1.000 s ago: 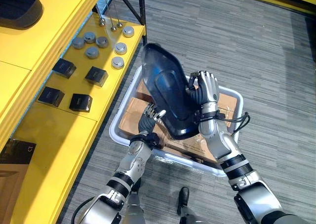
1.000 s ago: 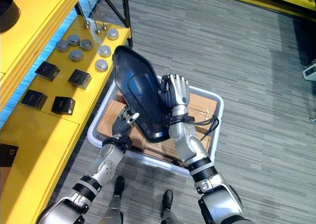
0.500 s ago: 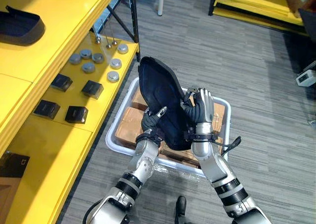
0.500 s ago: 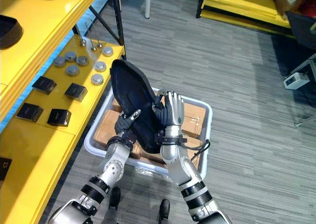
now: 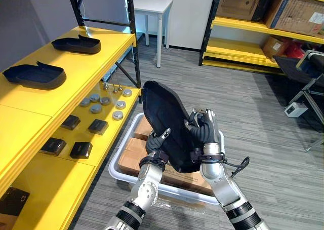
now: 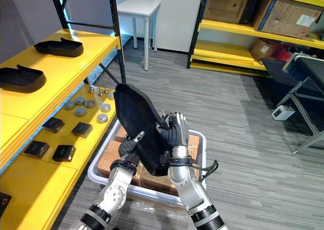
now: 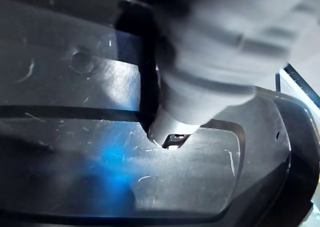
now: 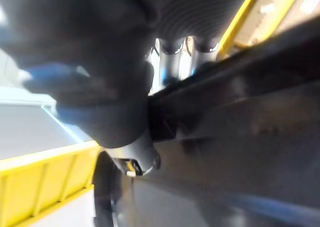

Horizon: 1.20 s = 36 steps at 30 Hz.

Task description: Walk over and take plastic housings, then place them on the shelf

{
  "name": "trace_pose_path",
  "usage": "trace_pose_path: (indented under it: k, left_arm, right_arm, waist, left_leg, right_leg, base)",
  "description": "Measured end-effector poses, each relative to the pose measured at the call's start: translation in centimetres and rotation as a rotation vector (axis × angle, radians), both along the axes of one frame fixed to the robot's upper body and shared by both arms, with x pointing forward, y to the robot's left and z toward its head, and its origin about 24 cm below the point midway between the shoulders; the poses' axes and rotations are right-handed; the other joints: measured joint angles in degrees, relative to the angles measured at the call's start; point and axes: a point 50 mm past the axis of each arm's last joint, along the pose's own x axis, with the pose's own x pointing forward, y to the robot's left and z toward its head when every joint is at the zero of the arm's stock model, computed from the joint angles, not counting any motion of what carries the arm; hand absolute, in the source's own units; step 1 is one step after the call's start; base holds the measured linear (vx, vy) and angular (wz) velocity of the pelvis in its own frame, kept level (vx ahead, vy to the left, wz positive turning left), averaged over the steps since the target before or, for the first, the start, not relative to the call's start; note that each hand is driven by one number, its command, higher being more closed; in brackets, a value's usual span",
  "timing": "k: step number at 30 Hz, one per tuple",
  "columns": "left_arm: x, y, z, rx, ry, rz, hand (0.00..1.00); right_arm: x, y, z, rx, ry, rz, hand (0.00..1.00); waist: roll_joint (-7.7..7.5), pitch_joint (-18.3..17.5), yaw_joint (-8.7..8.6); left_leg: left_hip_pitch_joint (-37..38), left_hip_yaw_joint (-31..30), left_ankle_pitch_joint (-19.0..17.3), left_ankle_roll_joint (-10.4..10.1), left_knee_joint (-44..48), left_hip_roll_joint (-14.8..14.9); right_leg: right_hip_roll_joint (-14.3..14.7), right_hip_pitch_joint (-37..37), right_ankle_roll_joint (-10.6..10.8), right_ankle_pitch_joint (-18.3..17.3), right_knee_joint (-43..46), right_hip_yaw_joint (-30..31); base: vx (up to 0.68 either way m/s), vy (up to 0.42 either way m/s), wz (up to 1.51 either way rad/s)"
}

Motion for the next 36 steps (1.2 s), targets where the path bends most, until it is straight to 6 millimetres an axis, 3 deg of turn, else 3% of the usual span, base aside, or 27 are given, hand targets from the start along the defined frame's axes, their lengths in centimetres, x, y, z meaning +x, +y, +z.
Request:
trace_pose_path:
  k: [1, 2, 3, 4, 5, 7, 10, 12, 13, 14, 15, 16, 17, 19, 21, 22, 24, 27, 28, 29, 30, 31, 34, 36]
  left_arm:
    - [0.1, 0.4, 0.0, -0.025, 0.004, 0.031, 1.0]
    - [0.1, 0.5, 0.3, -0.035, -0.004, 0.04, 1.0]
    - [0.2, 0.9, 0.8, -0.038, -0.025, 0.066, 1.0]
    - [0.3, 1.7, 1.5, -0.027, -0.059, 0.114, 1.0]
    - [0.2, 2.4, 2.2, -0.029, -0.093, 0.156, 1.0]
    - [-0.3, 3.2, 2.9, -0.019, -0.13, 0.206, 1.0]
    - [-2.1, 5.2, 3.9, 0.047, -0.191, 0.322, 1.0]
    - [-3.0, 6.3, 4.0, 0.138, -0.21, 0.4, 1.0]
    - [-3.1, 6.2, 4.4, 0.179, -0.223, 0.42, 1.0]
    - [-3.2, 6.3, 4.5, 0.198, -0.23, 0.431, 1.0]
    - [-3.3, 6.0, 4.7, 0.243, -0.241, 0.433, 1.0]
    - [-3.4, 6.0, 5.0, 0.289, -0.262, 0.443, 1.0]
    - [-3.5, 6.0, 5.3, 0.314, -0.277, 0.454, 1.0]
    - [-3.9, 6.2, 6.5, 0.404, -0.331, 0.508, 1.0]
    - [-4.3, 7.1, 7.4, 0.541, -0.369, 0.599, 1.0]
    - [-4.4, 8.1, 7.7, 0.641, -0.373, 0.676, 1.0]
    - [-4.6, 9.3, 7.9, 0.773, -0.377, 0.766, 1.0]
    - [-4.8, 10.2, 8.3, 1.013, -0.399, 0.857, 1.0]
    - [-4.8, 10.3, 8.3, 1.08, -0.404, 0.873, 1.0]
    - [-4.8, 10.4, 8.3, 1.127, -0.411, 0.884, 1.0]
    - [-4.9, 10.4, 8.0, 1.14, -0.398, 0.885, 1.0]
    - [-5.2, 10.5, 7.2, 1.155, -0.36, 0.882, 1.0]
    - [-5.8, 11.2, 6.3, 1.197, -0.316, 0.891, 1.0]
    - [-7.0, 11.8, 5.4, 1.178, -0.244, 0.912, 1.0]
  right_arm:
    - [-0.2, 0.3, -0.3, 0.015, 0.022, 0.051, 0.0]
    - [-0.3, 0.3, -0.5, 0.021, 0.034, 0.068, 0.0]
    - [-0.4, 0.2, -0.6, 0.035, 0.044, 0.074, 0.0]
    - [-0.3, 0.3, -0.7, 0.032, 0.054, 0.086, 0.0]
    - [-0.3, 0.3, -0.9, 0.025, 0.065, 0.092, 0.0]
    - [-0.4, 0.1, -1.3, 0.025, 0.084, 0.092, 0.0]
    - [-1.0, 0.1, -2.0, 0.062, 0.119, 0.088, 0.0]
    - [-1.5, 0.3, -2.5, 0.099, 0.15, 0.088, 0.0]
    - [-1.7, 0.2, -2.2, 0.126, 0.141, 0.078, 0.0]
    - [-1.7, 0.1, -2.0, 0.137, 0.135, 0.072, 0.0]
    - [-1.6, -0.2, -1.7, 0.159, 0.127, 0.055, 0.0]
    - [-1.5, -0.5, -1.6, 0.172, 0.124, 0.04, 0.0]
    - [-1.5, -0.5, -1.5, 0.177, 0.122, 0.036, 0.0]
    - [-1.4, -0.5, -1.3, 0.198, 0.114, 0.03, 0.0]
    - [-1.4, -0.6, -1.1, 0.241, 0.114, 0.016, 0.0]
    - [-1.3, -1.0, -1.0, 0.26, 0.109, 0.0, 0.0]
    - [-1.4, -2.0, -0.5, 0.3, 0.08, -0.021, 0.0]
    - [-2.5, -4.2, 0.0, 0.42, 0.027, -0.02, 0.0]
    - [-3.1, -5.1, -0.3, 0.46, 0.026, -0.026, 0.0]
    - [-3.7, -5.9, -0.5, 0.507, 0.026, -0.028, 0.0]
    - [-3.9, -6.4, -0.7, 0.515, 0.03, -0.03, 0.0]
    - [-4.3, -7.3, -1.4, 0.538, 0.054, -0.023, 0.0]
    - [-4.9, -8.2, -1.9, 0.595, 0.07, -0.005, 0.0]
    - [-5.9, -8.4, -2.2, 0.676, 0.063, 0.045, 0.0]
  waist:
    - [0.51, -0.5, -0.81]
    - [0.92, -1.0, -1.09]
    - [0.86, -1.2, -1.19]
    - [0.79, -1.2, -0.8]
    - [1.46, -1.6, -0.39]
    - [2.46, -2.2, -0.18]
    - [2.78, -3.1, 0.86]
    - [2.43, -4.9, 1.37]
    - [2.03, -5.2, 1.64]
    - [1.82, -5.3, 1.64]
    - [1.78, -5.4, 1.65]
    - [1.09, -5.6, 1.46]
    - [0.52, -5.7, 1.09]
    - [-0.31, -5.8, 0.28]
    - [-0.41, -5.6, 0.01]
    - [-0.49, -5.4, -0.2]
    - [-0.64, -5.2, -0.65]
    - [-1.32, -4.5, -1.89]
    - [-2.1, -4.2, -2.41]
    - [-4.37, -4.1, -2.92]
    - [-4.08, -3.6, -3.32]
    - [-2.66, -3.8, -2.83]
    - [-2.04, -3.9, -2.63]
    - [-1.02, -3.1, -2.44]
  left_leg:
    - [-1.5, -0.5, 0.4, 1.6, -0.5, -0.3]
    - [-2.0, 2.7, 0.0, 3.7, -0.8, 0.7]
    - [-3.1, 12.7, -2.2, 7.0, 0.4, 2.6]
    - [-4.4, 25.3, -5.3, 12.1, 3.0, 4.7]
    - [-5.1, 35.4, -7.5, 14.0, 5.2, 6.7]
    - [-5.0, 43.7, -9.5, 10.8, 6.5, 8.1]
    - [-4.9, 43.2, -8.0, 8.8, 6.1, 5.7]
    - [-4.8, 40.7, -4.5, 7.8, 5.7, 3.2]
    - [-4.4, 39.2, -3.3, 8.0, 5.7, 0.8]
    - [-4.0, 38.5, -2.9, 8.4, 5.7, -0.6]
    - [-2.9, 37.1, -2.6, 8.8, 5.5, -3.2]
    - [-1.4, 35.5, -2.2, 9.9, 5.3, -5.7]
    - [-0.9, 34.4, -2.8, 10.6, 5.3, -6.9]
    - [0.7, 30.2, -4.4, 12.5, 5.4, -8.8]
    - [2.2, 26.4, -5.7, 12.9, 5.5, -8.5]
    - [3.7, 24.0, -6.3, 13.3, 5.4, -8.4]
    - [5.4, 20.4, -7.1, 12.9, 5.3, -8.7]
    - [5.7, 13.3, -7.6, 12.3, 5.4, -9.5]
    - [5.7, 10.8, -7.9, 11.6, 5.7, -10.3]
    - [5.7, 8.5, -8.6, 10.3, 6.5, -12.5]
    - [6.2, 7.1, -9.1, 9.5, 6.9, -12.9]
    - [6.5, 6.5, -9.8, 8.5, 7.0, -11.6]
    - [7.0, 6.5, -10.5, 7.5, 6.5, -9.2]
    - [6.4, 6.4, -13.0, 6.1, 9.6, -8.1]
  right_leg:
    - [-0.3, 0.6, -0.6, -1.6, 1.5, -4.6]
    - [-0.2, 0.9, -0.6, -2.2, 1.9, -7.3]
    - [-0.4, 1.6, -0.7, -2.4, 2.0, -11.2]
    - [-1.5, 2.3, -0.7, -2.8, 2.0, -14.7]
    - [-2.2, 3.1, -0.4, -3.6, 1.9, -18.3]
    - [-3.4, 4.8, 0.5, -4.7, 1.7, -23.1]
    - [-5.4, 6.7, 2.1, -5.8, 1.9, -26.3]
    - [-8.0, 7.8, 4.3, -6.9, 4.1, -28.5]
    - [-11.1, 8.3, 5.7, -8.4, 7.6, -29.8]
    - [-12.8, 8.6, 6.1, -9.0, 9.8, -30.6]
    - [-16.9, 8.5, 5.8, -9.6, 16.0, -30.6]
    - [-21.8, 7.8, 5.3, -9.3, 24.1, -30.4]
    - [-24.2, 7.3, 3.9, -8.5, 28.8, -30.1]
    - [-28.3, 3.1, -5.0, -3.1, 42.3, -24.7]
    - [-25.1, -2.2, -3.2, -7.7, 50.3, -16.3]
    - [-21.7, -4.3, -2.0, -10.2, 51.0, -11.9]
    - [-17.5, -6.7, -1.2, -12.4, 47.8, -8.8]
    - [-9.4, -11.0, -1.1, -13.5, 34.7, -1.9]
    - [-5.9, -11.5, -0.8, -13.2, 27.3, 3.2]
    - [-4.8, -11.2, -0.5, -8.5, 20.1, 8.4]
    - [-5.0, -10.5, -0.3, -7.3, 20.9, 8.4]
    - [-3.8, -8.6, -0.6, -6.8, 17.9, 7.8]
    - [-1.1, -5.2, -1.6, -4.3, 11.2, 7.0]
    - [-0.1, -1.7, -1.8, -2.8, 6.7, 6.6]
  base:
    - [-0.02, -0.022, 1.54]
    - [0.01, -0.033, 1.78]
    - [0.04, -0.03, 1.8]
    - [0.07, -0.03, 2.07]
    - [0.06, -0.002, 1.69]
    - [0.09, 0.063, 1.43]
    - [0.11, 0.114, 0.76]
    - [0.18, 0.136, 0.5]
    - [0.25, 0.192, 0.57]
    - [0.33, 0.291, 0.7]
    - [0.28, 0.32, 0.77]
    - [0.28, 0.332, 0.85]
    - [0.21, 0.275, 0.92]
    - [0.23, 0.228, 1.1]
    - [0.23, 0.1, 1.03]
    - [0.26, -0.036, 1.07]
    - [0.24, -0.078, 1.12]
    - [0.16, -0.165, 1.25]
    - [0.13, -0.223, 1.22]
    - [0.13, -0.237, 1.21]
    - [0.17, -0.206, 0.81]
    - [0.13, -0.115, 0.31]
    - [0.17, -0.091, -0.06]
    - [0.17, -0.047, -0.01]
